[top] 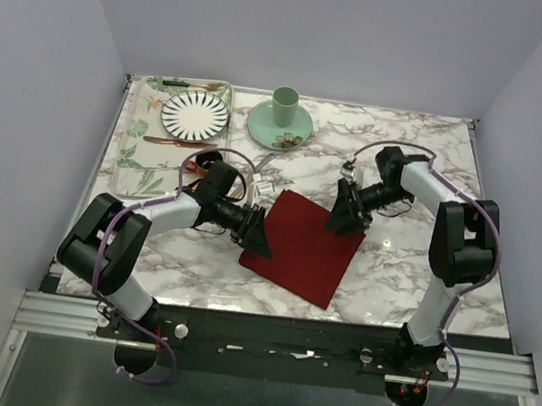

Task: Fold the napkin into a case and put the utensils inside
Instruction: Smooth out the lower triangle-folded napkin at the center of the board.

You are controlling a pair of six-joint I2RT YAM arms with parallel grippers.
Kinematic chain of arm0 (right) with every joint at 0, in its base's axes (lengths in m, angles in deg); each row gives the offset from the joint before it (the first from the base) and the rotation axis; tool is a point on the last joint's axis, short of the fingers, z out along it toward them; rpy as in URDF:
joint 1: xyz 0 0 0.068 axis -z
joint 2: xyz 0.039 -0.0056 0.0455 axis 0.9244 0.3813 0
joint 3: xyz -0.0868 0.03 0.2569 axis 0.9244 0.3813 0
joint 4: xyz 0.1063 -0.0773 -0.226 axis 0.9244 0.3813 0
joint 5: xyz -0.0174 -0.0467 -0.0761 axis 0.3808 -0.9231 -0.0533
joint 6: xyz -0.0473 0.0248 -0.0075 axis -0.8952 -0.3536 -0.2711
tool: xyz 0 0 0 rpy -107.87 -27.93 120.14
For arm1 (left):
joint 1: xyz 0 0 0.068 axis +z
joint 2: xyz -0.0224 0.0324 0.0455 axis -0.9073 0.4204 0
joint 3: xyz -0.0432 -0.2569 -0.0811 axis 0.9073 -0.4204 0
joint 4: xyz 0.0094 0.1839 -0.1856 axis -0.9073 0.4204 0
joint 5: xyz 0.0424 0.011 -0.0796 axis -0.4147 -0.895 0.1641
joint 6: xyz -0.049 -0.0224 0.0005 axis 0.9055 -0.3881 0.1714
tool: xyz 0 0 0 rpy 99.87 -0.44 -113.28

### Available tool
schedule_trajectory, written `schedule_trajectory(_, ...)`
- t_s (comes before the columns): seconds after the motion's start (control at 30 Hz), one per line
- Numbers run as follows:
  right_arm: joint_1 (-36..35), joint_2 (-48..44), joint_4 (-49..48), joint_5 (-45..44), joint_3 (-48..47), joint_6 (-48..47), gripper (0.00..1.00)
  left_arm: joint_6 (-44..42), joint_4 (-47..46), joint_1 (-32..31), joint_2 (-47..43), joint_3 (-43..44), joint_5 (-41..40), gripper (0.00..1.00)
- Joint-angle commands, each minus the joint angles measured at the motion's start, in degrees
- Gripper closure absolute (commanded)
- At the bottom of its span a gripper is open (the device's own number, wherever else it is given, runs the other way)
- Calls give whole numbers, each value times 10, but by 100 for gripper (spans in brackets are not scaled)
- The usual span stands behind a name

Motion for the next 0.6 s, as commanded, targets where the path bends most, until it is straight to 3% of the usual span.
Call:
schedule_trajectory(0.0, -56, -76, -27, 95, 162, 36, 18, 114, -120, -2, 2, -55, 21, 44)
schedule_trajectory(0.07, -60, -66, -61, 55, 183, 41, 18, 123, -139, -2, 3, -58, 20, 44)
schedule_trajectory(0.2, -48, 16, -29, -8, 146, 7, 19, 125, -145, -2, -3, -62, 18, 44)
schedule_trajectory(0.57, -8, 148, 76, -137, -132, -85, 18, 133, -158, 0, -43, -81, -7, 42)
